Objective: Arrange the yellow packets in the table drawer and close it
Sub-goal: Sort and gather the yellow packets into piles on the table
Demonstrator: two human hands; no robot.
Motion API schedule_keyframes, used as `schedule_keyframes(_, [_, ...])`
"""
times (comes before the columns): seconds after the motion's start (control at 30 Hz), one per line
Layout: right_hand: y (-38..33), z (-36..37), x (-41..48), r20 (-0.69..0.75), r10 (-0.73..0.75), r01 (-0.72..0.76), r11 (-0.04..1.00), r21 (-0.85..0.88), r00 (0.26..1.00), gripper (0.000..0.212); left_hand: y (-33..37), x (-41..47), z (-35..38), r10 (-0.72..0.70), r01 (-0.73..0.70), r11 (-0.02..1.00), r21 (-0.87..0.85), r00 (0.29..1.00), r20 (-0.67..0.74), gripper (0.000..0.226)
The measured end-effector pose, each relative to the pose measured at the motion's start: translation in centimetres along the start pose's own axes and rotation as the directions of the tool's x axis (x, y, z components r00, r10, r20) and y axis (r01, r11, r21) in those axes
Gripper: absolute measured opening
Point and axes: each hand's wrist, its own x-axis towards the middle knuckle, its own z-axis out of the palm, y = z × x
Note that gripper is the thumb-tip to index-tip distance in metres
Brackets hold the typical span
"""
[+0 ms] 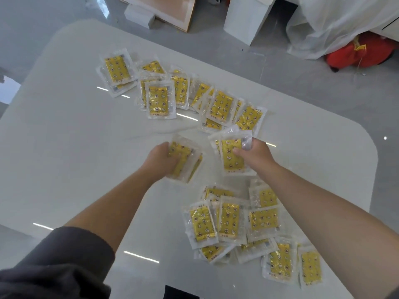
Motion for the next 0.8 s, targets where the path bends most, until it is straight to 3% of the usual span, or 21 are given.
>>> schedule_keyframes(0.2, [0.0, -2.2, 2.7, -0.1, 0.165, -0.129, 0.947, 0.295, 0.981, 0.025, 7.9, 4.7, 0.3, -0.009, 0.012, 0.968, -0.249, 1.0, 0.014, 0.017])
schedule_keyframes(0.27, [-0.2, -3.2, 3.2, -0.124, 0.196, -0.137, 0.918, 0.373, 0.973, 0.022, 10.1, 6.4, 0.6, 0.014, -0.009, 0.954, -0.3, 1.0, 0.017, 0.039])
schedule_keyframes(0.33, [-0.1, -4.0, 3.6, -0.161, 0.222, -0.143, 0.907, 0.396, 0.962, 0.021, 11.4, 7.9, 1.0, 0.015, -0.019, 0.974, -0.228, 1.0, -0.016, 0.058])
schedule_keyframes(0.47, [1.1, -4.7, 4.1, -0.168, 0.282, -0.194, 0.892, 0.409, 0.944, 0.015, 11.7, 9.6, 1.7, -0.012, 0.008, 0.999, -0.048, 0.998, -0.069, 0.053])
schedule_keyframes(0.7, [-0.4, -5.9, 5.9, -0.113, 0.333, -0.211, 0.789, 0.577, 0.936, 0.029, 12.0, 11.0, 1.7, 0.012, -0.021, 0.994, -0.111, 0.997, -0.081, 0.055])
schedule_keyframes(0.8, [0.0, -6.5, 6.4, -0.169, 0.404, -0.263, 0.808, 0.528, 0.899, 0.03, 11.5, 11.6, 1.8, -0.015, 0.008, 0.992, -0.127, 0.998, -0.055, 0.053])
